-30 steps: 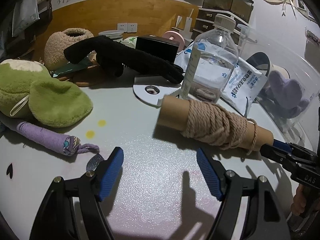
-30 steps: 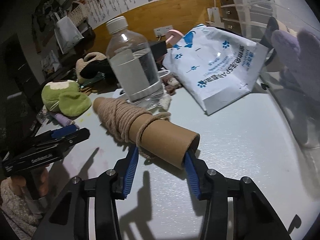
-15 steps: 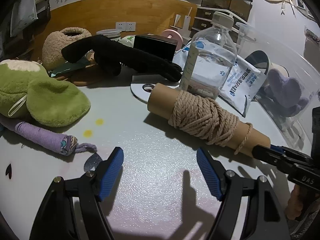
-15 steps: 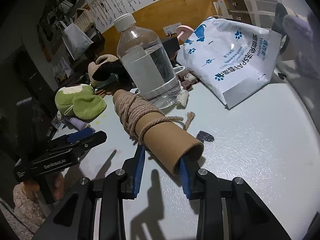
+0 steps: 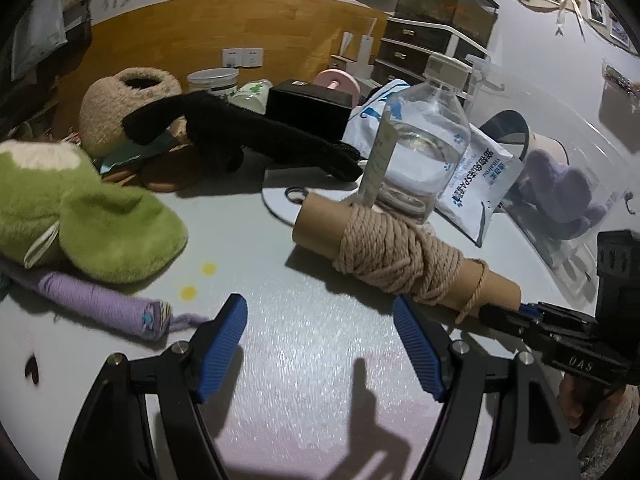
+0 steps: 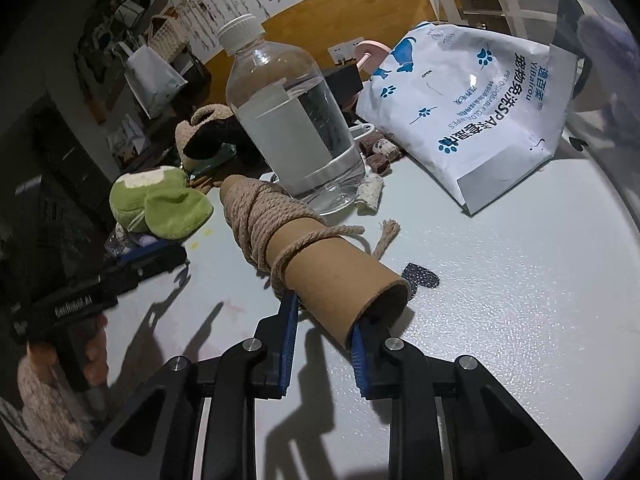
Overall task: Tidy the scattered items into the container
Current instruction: 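Close the left gripper on the tube's twine-wrapped middle while the right gripper holds its end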
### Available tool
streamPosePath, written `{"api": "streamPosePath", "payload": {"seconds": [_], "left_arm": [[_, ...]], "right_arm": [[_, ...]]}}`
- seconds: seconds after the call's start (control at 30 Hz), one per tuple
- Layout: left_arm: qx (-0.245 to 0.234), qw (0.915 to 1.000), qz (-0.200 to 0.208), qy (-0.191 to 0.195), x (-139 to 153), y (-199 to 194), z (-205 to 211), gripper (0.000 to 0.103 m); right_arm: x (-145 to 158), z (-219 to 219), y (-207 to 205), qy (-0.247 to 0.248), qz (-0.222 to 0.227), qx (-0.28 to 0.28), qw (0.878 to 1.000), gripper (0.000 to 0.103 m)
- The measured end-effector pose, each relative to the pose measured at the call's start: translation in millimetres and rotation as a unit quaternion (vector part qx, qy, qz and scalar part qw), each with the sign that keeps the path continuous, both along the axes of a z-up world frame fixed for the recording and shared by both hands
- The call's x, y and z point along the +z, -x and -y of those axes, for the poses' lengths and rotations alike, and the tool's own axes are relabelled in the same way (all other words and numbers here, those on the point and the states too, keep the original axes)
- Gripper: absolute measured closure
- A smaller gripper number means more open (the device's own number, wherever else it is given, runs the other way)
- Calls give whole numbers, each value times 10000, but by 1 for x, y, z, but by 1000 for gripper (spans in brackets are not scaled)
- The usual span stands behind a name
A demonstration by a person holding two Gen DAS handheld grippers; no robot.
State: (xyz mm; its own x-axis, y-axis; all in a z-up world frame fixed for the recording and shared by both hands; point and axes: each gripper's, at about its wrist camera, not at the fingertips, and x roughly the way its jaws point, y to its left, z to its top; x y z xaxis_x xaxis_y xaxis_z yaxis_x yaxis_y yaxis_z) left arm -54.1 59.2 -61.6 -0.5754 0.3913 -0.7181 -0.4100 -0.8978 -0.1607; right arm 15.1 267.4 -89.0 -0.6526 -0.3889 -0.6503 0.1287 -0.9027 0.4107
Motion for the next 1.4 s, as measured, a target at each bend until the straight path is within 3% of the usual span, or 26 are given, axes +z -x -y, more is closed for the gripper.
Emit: {"api": "streamPosePath", "payload": {"seconds": [0.27, 0.43, 0.6, 0.73, 0.8, 1.07, 1.4], "left_arm": [[-460, 9988, 102, 92, 5, 41, -13, 28], [-721, 9972, 197, 77, -1, 61, -28, 28], [-858, 9961, 188, -84, -2, 73, -34, 28], [-990, 9940, 403, -249, -6, 82, -37, 28], [-1059, 9926, 500, -320, -7, 83, -39, 35], [-979, 9938, 454, -251, -5, 74, -38, 38], [-711, 9972, 221, 42, -1, 55, -36, 39]], "right_arm": [[0, 10, -2, -463, 41, 246, 9986, 81], [-1, 10, -1, -489, 55, 273, 9984, 81], [-1, 10, -2, -484, 53, 253, 9985, 81], [-1, 11, -1, -483, 56, 251, 9985, 81], [-1, 10, -1, -453, 60, 247, 9986, 81], [-1, 7, 0, -346, 130, 145, 9992, 81], [2, 8, 0, -574, 189, -125, 9981, 76]]}}
